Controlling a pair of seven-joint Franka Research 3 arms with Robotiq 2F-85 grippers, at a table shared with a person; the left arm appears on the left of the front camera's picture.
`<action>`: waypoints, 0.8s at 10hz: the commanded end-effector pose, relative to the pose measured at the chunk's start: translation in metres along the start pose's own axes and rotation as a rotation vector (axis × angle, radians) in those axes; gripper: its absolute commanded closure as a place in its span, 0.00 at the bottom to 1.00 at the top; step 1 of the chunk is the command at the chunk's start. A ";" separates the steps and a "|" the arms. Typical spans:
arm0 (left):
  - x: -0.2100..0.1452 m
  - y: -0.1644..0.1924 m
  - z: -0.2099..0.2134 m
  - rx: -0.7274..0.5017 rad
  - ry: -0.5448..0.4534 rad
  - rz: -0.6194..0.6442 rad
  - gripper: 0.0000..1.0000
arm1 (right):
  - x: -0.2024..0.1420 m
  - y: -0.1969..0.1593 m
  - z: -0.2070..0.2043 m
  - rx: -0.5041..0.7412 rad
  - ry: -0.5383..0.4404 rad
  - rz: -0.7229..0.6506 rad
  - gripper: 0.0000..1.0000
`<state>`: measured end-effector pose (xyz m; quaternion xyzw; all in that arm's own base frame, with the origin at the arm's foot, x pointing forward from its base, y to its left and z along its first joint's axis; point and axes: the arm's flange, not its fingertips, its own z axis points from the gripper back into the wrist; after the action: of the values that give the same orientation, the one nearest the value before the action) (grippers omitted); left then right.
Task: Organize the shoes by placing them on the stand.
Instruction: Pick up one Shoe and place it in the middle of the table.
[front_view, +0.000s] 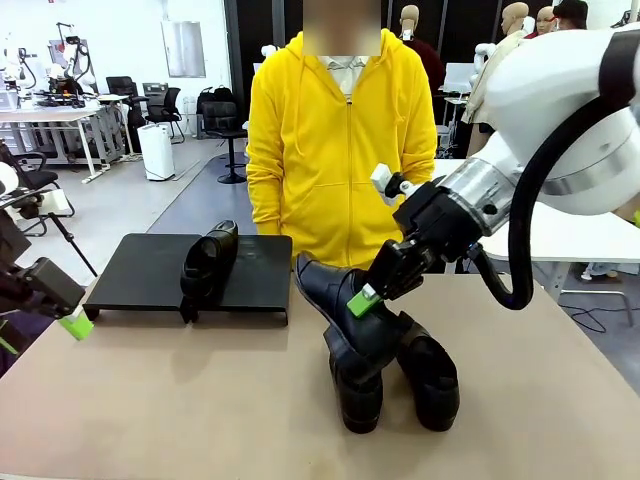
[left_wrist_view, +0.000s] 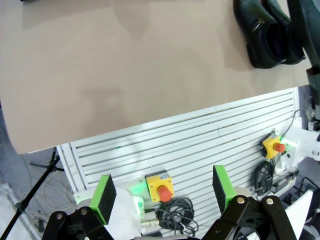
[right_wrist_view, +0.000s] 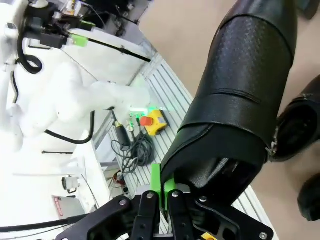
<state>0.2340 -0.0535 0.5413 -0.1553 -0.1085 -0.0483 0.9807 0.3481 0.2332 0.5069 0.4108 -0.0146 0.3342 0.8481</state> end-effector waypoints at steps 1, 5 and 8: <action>0.001 0.003 0.001 -0.012 -0.005 -0.014 0.00 | 0.041 0.024 -0.055 -0.142 0.092 -0.032 1.00; 0.001 0.003 0.001 -0.012 -0.005 -0.014 0.00 | 0.084 0.026 -0.143 -0.506 0.145 -0.114 1.00; 0.001 0.003 0.001 -0.012 -0.005 -0.014 0.00 | 0.090 0.026 -0.194 -0.470 0.240 -0.194 1.00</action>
<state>0.2340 -0.0534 0.5414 -0.1554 -0.1085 -0.0482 0.9807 0.3534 0.4099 0.4158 0.1553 0.0282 0.2974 0.9416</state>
